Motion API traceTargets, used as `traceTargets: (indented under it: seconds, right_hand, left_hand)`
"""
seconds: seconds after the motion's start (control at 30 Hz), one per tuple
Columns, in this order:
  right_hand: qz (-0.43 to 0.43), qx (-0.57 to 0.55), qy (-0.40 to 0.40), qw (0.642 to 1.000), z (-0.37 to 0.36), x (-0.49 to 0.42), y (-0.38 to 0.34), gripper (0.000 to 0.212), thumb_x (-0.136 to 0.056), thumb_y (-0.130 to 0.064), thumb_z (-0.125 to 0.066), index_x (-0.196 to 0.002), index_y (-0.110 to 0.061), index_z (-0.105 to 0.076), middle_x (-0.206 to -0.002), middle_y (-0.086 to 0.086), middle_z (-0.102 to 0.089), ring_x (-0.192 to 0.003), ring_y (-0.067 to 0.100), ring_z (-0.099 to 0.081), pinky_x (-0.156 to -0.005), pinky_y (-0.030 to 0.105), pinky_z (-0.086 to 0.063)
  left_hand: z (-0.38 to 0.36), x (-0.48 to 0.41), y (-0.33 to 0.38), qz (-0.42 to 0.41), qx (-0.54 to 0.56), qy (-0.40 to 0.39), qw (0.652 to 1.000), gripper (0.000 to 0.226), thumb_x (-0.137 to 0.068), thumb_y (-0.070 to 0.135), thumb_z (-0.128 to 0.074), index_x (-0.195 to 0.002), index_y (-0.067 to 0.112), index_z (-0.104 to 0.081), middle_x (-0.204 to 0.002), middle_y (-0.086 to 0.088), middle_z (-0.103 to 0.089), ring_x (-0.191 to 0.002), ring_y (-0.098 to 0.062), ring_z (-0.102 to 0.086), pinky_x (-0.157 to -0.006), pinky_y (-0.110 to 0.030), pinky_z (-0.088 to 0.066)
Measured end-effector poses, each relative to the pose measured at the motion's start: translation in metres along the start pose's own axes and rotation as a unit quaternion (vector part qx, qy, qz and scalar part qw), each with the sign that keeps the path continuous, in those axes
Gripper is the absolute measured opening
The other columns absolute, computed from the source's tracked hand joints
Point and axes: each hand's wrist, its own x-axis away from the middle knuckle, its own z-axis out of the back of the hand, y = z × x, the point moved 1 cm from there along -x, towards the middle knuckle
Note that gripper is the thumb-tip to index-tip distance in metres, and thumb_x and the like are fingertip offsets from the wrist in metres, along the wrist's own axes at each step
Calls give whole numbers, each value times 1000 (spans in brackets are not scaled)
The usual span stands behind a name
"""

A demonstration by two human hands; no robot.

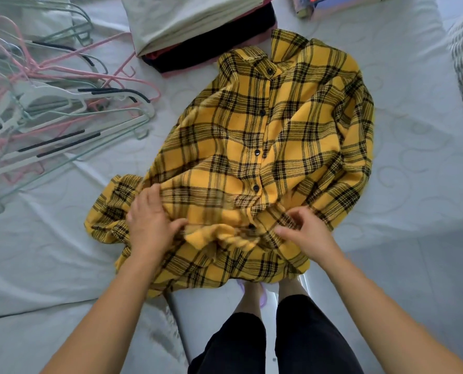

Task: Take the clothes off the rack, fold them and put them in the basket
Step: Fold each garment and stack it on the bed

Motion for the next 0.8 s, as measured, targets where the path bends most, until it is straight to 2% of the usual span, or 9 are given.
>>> traceTargets:
  seconds: [0.07,0.13,0.23,0.3,0.4,0.5,0.6,0.7,0.8]
  right_hand:
    - [13,19,-40,999,-5,3,2,19,-85,-31,-66,-96,-18,-58,-83,-7,-54,-83,16,-51,-61,17,-36]
    - [4,-153,-75,985,1,5,-10,20,-85,-30,-65,-81,-12,-58,-72,-1,-55,-72,18,-51,-63,24,-39]
    - [2,-396,-121,910,25,5,-44,14,-90,-22,-55,-88,-9,-60,-74,3,-65,-67,17,-63,-65,30,-51]
    - [42,-463,-49,884,44,-3,-68,12,-93,-18,-51,-84,-13,-58,-69,-1,-64,-62,12,-62,-62,27,-53]
    - [76,-510,99,851,76,-27,-95,12,-94,-17,-53,-82,-16,-56,-72,-2,-62,-66,11,-60,-67,27,-54]
    - [66,-307,215,925,92,-61,-93,20,-91,-25,-59,-106,-14,-54,-100,2,-58,-89,14,-58,-79,28,-52]
    - [71,-60,298,950,88,-68,-75,33,-88,-24,-60,-117,-11,-50,-114,7,-48,-106,24,-51,-92,37,-46]
    - [189,42,223,955,47,-53,-63,26,-91,-25,-56,-113,-10,-54,-107,3,-47,-105,21,-50,-86,28,-43]
    - [144,144,173,964,15,-50,-44,42,-90,-30,-58,-127,-13,-46,-119,3,-45,-109,18,-48,-82,28,-44]
  left_hand:
    - [4,-7,-12,7,47,39,998,52,-81,17,-68,-127,8,-48,-125,-16,-53,-116,-35,-47,-100,-49,-35]
    - [24,-20,-17,1,109,111,988,32,-85,9,-58,-116,5,-57,-114,-20,-59,-107,-38,-53,-94,-47,-38]
    - [64,-44,-5,-20,196,184,963,24,-87,16,-57,-104,1,-67,-96,-17,-68,-91,-24,-61,-79,-29,-40]
    - [88,-59,18,-71,254,198,944,22,-87,19,-59,-98,3,-69,-82,0,-67,-75,2,-56,-69,-17,-39]
    - [102,-92,49,-118,253,212,937,32,-84,30,-62,-102,4,-66,-94,-9,-66,-84,-14,-58,-78,-25,-43]
    - [104,-108,75,-92,162,199,962,57,-79,35,-71,-120,2,-50,-119,-18,-51,-104,-28,-50,-94,-34,-38]
    - [81,-78,100,-188,167,163,954,33,-85,22,-65,-110,4,-53,-105,-10,-52,-93,-23,-51,-85,-34,-43]
    - [18,-38,105,-227,104,-14,968,13,-93,13,-50,-102,10,-59,-99,-3,-57,-90,-20,-55,-78,-34,-48]
    - [-28,-23,88,-163,24,-67,984,23,-95,18,-46,-117,13,-54,-114,-2,-52,-105,-22,-52,-80,-34,-48]
